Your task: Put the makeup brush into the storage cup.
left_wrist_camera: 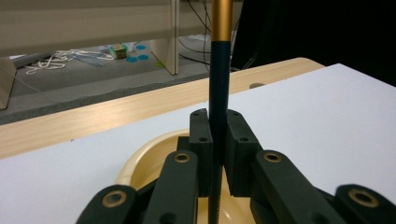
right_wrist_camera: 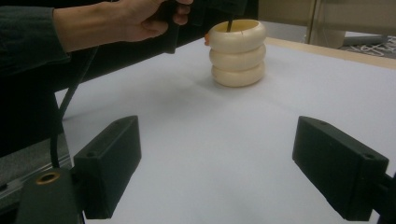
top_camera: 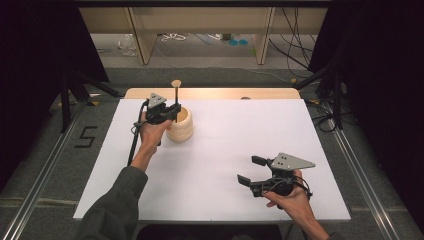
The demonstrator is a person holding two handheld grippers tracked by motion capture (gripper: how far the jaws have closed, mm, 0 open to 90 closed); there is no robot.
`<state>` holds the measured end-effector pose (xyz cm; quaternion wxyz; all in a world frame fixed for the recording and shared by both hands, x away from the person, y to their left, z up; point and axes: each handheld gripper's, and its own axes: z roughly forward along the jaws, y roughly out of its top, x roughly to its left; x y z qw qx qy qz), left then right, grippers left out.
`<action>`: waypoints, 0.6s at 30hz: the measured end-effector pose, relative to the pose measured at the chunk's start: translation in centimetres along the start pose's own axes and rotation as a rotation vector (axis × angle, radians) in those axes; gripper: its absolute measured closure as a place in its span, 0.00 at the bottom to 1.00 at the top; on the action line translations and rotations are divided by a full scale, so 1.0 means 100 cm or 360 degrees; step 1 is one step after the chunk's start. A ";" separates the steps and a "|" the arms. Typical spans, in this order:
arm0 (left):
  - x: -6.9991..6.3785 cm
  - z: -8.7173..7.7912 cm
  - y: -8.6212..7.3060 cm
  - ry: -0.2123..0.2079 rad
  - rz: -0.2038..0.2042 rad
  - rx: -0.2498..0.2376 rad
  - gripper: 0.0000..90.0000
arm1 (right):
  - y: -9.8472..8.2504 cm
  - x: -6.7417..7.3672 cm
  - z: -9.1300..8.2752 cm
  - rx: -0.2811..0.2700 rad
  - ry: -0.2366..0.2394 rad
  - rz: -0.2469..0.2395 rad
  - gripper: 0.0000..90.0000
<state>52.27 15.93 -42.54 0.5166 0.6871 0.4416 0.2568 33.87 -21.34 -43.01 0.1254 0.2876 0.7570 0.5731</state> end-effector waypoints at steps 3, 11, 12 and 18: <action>0.002 0.000 -0.002 0.0024 -0.0007 0.0023 0.87 | 0.000 0.001 -0.001 0.0045 0.0000 0.0014 0.18; 0.002 -0.001 -0.003 0.0076 -0.0035 0.0075 0.49 | 0.000 0.000 0.001 -0.0002 0.0015 -0.0009 0.19; 0.003 -0.002 -0.002 0.0079 -0.0033 0.0081 0.46 | -0.001 0.000 0.001 -0.0002 0.0015 -0.0004 0.19; 0.001 -0.011 -0.001 0.0049 -0.0043 0.0105 0.38 | 0.000 0.000 -0.001 0.0030 -0.0003 -0.0010 0.19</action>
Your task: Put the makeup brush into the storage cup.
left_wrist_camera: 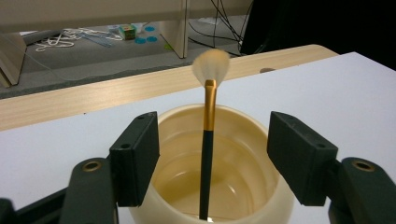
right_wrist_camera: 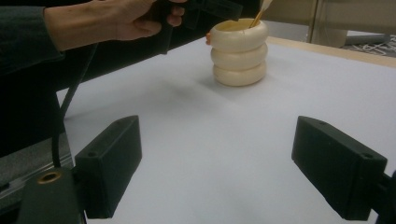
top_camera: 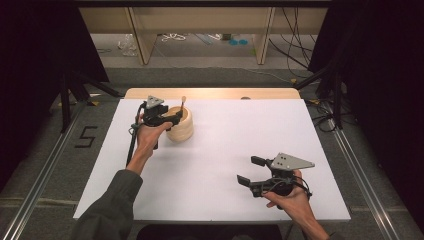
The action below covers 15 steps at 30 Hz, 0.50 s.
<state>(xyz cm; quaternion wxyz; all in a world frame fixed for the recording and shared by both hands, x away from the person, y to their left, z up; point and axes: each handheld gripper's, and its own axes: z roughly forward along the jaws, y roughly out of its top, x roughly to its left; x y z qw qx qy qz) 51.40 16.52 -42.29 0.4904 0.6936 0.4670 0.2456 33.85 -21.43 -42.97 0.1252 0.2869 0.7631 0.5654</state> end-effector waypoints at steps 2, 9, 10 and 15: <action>0.000 -0.004 0.001 -0.0004 0.0000 0.0003 0.36 | 0.000 0.000 0.000 0.0000 -0.0005 0.0005 0.19; -0.001 -0.020 0.005 -0.0058 -0.0042 -0.0040 0.34 | 0.000 0.000 0.001 -0.0028 0.0001 0.0010 0.18; -0.002 -0.022 0.005 -0.0066 -0.0034 -0.0042 0.33 | 0.000 0.000 0.001 -0.0028 0.0001 0.0010 0.18; -0.006 -0.030 0.004 -0.0095 -0.0029 -0.0038 0.31 | 0.000 0.000 0.001 -0.0031 -0.0002 0.0005 0.18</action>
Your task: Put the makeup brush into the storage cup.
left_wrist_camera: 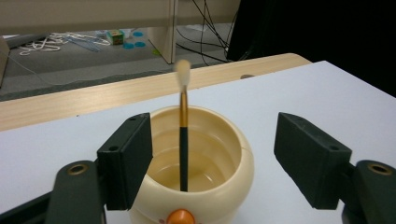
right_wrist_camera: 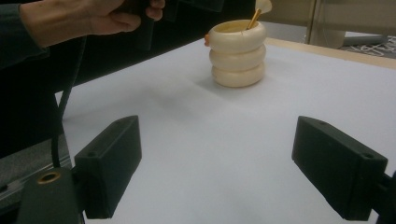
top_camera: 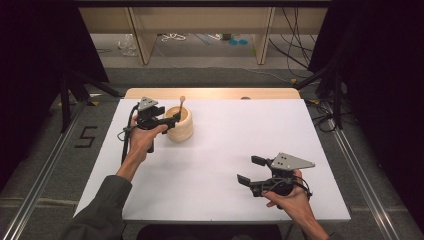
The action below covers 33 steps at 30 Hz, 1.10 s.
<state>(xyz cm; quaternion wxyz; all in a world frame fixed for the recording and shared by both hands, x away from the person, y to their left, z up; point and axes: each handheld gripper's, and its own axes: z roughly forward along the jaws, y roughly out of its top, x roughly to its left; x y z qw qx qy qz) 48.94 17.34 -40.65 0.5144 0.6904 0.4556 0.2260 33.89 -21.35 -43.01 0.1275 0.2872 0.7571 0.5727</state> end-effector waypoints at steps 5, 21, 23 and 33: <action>-0.007 -0.008 -0.001 -0.0040 0.0014 -0.0017 0.29 | 0.000 0.000 0.000 0.0005 0.0006 0.0013 0.18; -0.027 -0.044 -0.008 -0.0172 0.0038 -0.0097 0.23 | 0.000 0.000 -0.001 0.0015 -0.0001 0.0042 0.18; -0.029 -0.046 -0.011 -0.0166 0.0089 -0.0073 0.21 | 0.000 0.000 -0.001 0.0011 -0.0001 0.0049 0.18; -0.046 -0.056 -0.017 -0.0227 0.0116 -0.0080 0.20 | 0.001 -0.001 -0.003 0.0026 -0.0016 0.0041 0.18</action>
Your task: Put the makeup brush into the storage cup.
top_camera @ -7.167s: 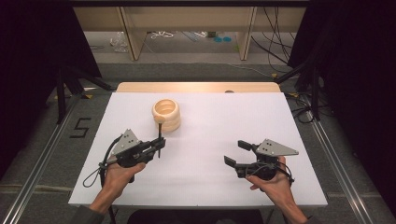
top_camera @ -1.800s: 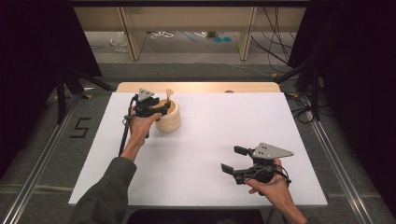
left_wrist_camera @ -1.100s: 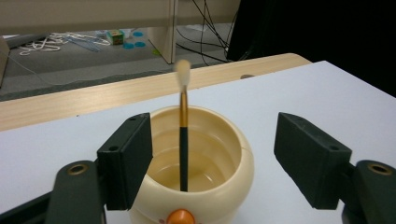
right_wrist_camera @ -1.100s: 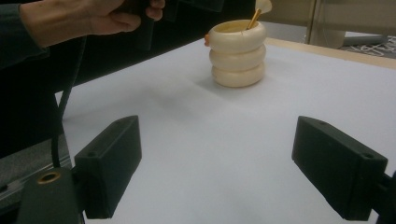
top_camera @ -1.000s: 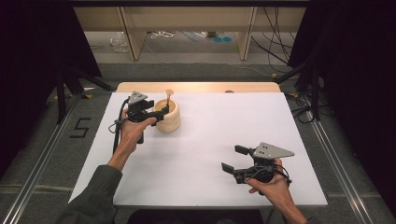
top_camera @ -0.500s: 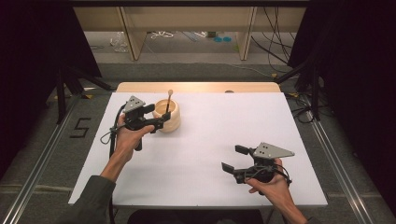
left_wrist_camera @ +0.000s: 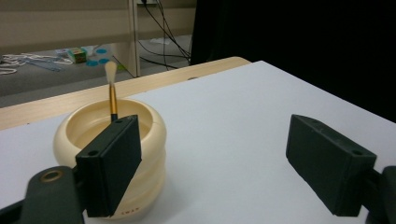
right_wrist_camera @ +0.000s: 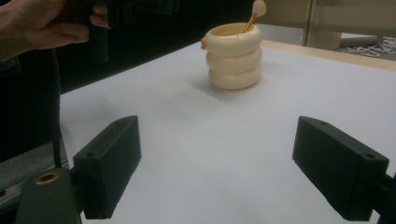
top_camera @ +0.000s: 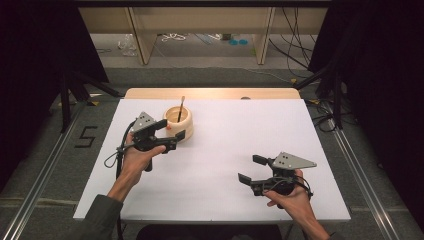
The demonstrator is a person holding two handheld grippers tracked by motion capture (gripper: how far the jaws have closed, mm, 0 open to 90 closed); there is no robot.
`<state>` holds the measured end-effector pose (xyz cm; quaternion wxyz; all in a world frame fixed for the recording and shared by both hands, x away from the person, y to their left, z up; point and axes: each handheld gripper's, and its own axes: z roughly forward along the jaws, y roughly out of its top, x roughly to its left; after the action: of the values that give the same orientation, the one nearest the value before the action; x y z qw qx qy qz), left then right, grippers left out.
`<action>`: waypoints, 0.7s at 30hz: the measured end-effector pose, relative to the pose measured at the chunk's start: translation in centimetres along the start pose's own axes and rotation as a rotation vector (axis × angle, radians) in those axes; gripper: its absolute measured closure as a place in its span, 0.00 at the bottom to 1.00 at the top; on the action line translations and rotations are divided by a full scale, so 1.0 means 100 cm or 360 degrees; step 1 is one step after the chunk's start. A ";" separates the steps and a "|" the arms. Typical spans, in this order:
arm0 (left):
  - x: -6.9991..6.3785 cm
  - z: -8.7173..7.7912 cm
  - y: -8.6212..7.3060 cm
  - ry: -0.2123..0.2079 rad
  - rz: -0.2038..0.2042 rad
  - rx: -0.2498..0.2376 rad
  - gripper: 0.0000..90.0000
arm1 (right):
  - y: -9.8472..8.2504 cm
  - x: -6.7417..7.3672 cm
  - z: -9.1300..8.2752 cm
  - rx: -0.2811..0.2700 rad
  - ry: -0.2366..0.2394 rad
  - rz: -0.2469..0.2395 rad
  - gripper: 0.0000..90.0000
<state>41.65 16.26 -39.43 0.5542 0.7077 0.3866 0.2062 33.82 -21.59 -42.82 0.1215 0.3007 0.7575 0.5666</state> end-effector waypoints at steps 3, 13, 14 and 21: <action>-0.005 0.000 -0.003 -0.0013 0.0027 0.0009 0.20 | 0.000 0.000 0.000 0.0003 0.0002 0.0003 0.18; -0.009 -0.007 -0.020 -0.0012 0.0018 0.0029 0.20 | 0.000 0.000 0.001 -0.0030 0.0015 0.0002 0.18; -0.009 -0.008 -0.022 -0.0013 0.0020 0.0031 0.20 | 0.000 0.000 0.001 -0.0028 0.0015 0.0000 0.18; -0.012 -0.016 -0.028 -0.0012 0.0009 0.0006 0.20 | 0.000 0.001 0.000 -0.0027 0.0015 0.0001 0.18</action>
<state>38.87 16.57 -41.47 0.5537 0.7107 0.3828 0.2044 33.76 -21.50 -42.80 0.1204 0.2973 0.7531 0.5744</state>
